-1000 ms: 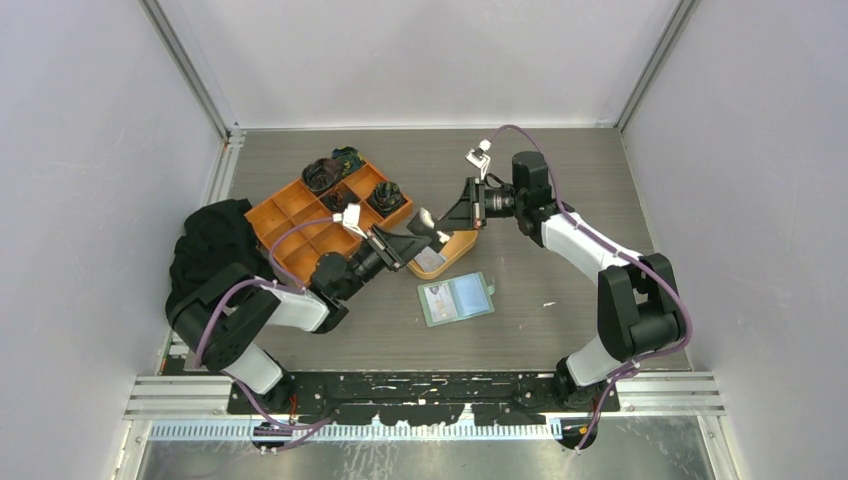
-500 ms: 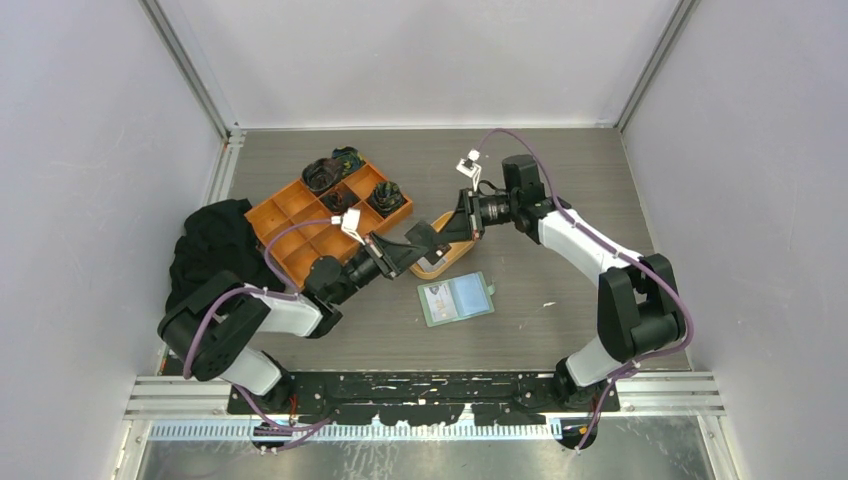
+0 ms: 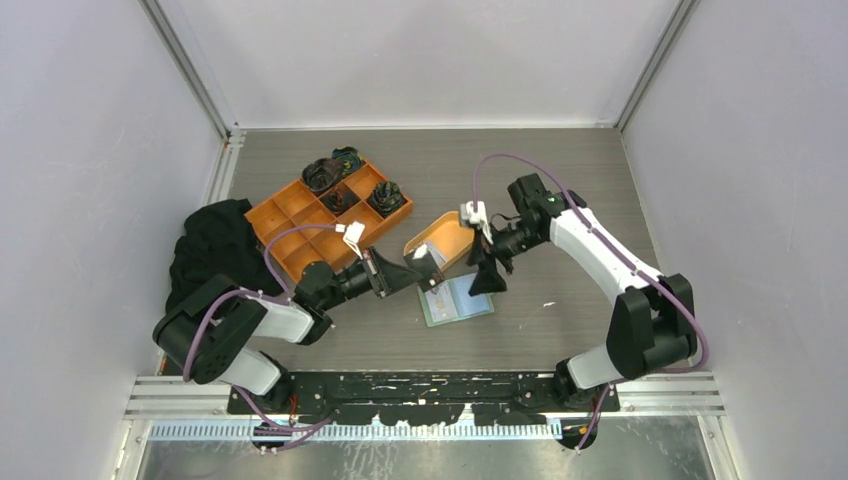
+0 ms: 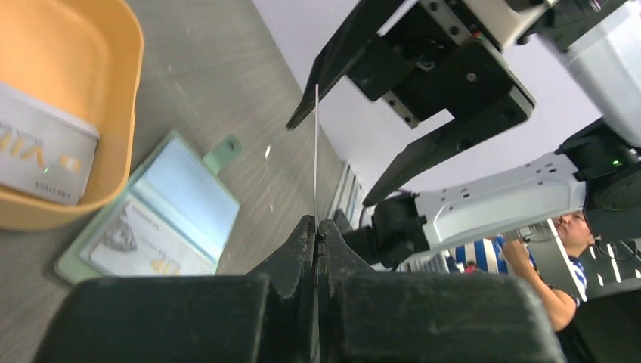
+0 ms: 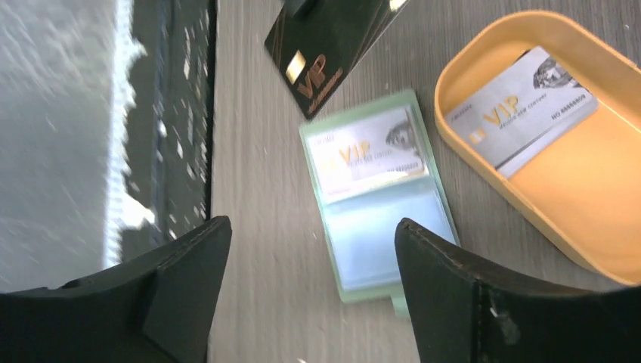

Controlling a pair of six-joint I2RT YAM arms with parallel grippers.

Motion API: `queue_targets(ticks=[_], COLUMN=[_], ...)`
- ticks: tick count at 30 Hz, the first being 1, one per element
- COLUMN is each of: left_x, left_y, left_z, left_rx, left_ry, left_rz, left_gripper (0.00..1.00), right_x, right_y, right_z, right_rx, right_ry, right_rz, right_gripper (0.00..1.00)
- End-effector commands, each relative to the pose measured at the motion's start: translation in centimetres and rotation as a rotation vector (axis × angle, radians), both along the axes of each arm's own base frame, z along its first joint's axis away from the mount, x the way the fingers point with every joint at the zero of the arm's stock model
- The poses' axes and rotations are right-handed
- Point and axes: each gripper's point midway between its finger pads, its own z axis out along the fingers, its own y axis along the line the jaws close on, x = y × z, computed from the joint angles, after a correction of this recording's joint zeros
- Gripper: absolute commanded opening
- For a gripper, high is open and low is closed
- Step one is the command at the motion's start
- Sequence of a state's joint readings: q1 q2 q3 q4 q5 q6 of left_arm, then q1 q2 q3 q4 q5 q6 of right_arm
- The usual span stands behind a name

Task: Put the credit cards into the card holder
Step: Insert the credit card into the card holder.

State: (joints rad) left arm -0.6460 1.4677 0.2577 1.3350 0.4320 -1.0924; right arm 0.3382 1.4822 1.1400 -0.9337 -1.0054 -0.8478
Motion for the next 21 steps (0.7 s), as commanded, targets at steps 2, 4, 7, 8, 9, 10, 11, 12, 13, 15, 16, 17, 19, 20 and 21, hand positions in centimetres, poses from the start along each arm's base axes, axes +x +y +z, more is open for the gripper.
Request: queue_targets(ticks=[2, 4, 7, 8, 9, 10, 11, 12, 13, 15, 16, 17, 19, 20, 21], left_x=[-2.2, -2.6, -3.5, -3.8, -4.0, -4.2, -4.3, -4.4, -4.3, -4.2, -4.1, -4.0, -3.9, -3.8, -3.7], left_y=[-0.3, -0.4, -1.2, -1.5, -1.7, -2.0, -2.1, -2.2, -2.3, -2.4, -2.5, -2.7, -3.2, -3.4, -3.5], left_z=[-3.1, -4.6, -6.1, -6.5, -7.0, -7.3, -7.7, -8.1, -8.4, -9.0, -9.2, -9.5, -9.8, -10.1, -10.3], left_rx=[0.08, 0.125, 0.177, 0.195, 0.212, 0.225, 0.236, 0.243, 0.247, 0.256, 0.256, 0.254, 0.241, 0.234, 0.228], left_ry=[0.09, 0.142, 0.177, 0.189, 0.197, 0.205, 0.213, 0.222, 0.233, 0.258, 0.267, 0.275, 0.285, 0.29, 0.296], left_rz=[-0.103, -0.093, -0.079, -0.07, -0.06, -0.055, -0.044, -0.035, -0.025, -0.007, -0.003, 0.0, -0.002, -0.001, 0.002], left_gripper=[0.0, 0.0, 0.0, 0.0, 0.0, 0.0, 0.0, 0.0, 0.0, 0.0, 0.0, 0.0, 0.0, 0.0, 0.0], right_x=[-2.4, -1.9, -1.1, -0.9, -0.8, -0.6, -0.5, -0.3, 0.0, 0.6, 0.9, 1.2, 1.4, 1.5, 1.6], right_y=[-4.6, -5.6, -6.6, -6.9, -7.1, -7.4, -7.7, -8.0, -8.2, -8.6, -8.7, -8.7, -8.6, -8.6, -8.4], right_z=[-3.2, -4.9, -6.7, -7.1, -7.6, -8.1, -8.5, -9.0, -9.6, -10.4, -10.7, -11.0, -11.6, -11.9, -12.2], right_rx=[-0.12, -0.185, -0.261, -0.281, -0.298, -0.318, -0.338, -0.356, -0.373, -0.41, -0.423, -0.432, -0.449, -0.456, -0.465], right_ry=[-0.374, -0.415, -0.425, -0.423, -0.42, -0.423, -0.425, -0.43, -0.437, -0.438, -0.438, -0.439, -0.437, -0.435, -0.435], right_rz=[0.325, 0.343, 0.348, 0.352, 0.357, 0.362, 0.367, 0.369, 0.367, 0.349, 0.339, 0.33, 0.327, 0.326, 0.327], right_gripper=[0.94, 0.98, 0.99, 0.98, 0.98, 0.99, 0.99, 0.99, 0.99, 0.99, 0.98, 0.98, 0.98, 0.99, 0.99])
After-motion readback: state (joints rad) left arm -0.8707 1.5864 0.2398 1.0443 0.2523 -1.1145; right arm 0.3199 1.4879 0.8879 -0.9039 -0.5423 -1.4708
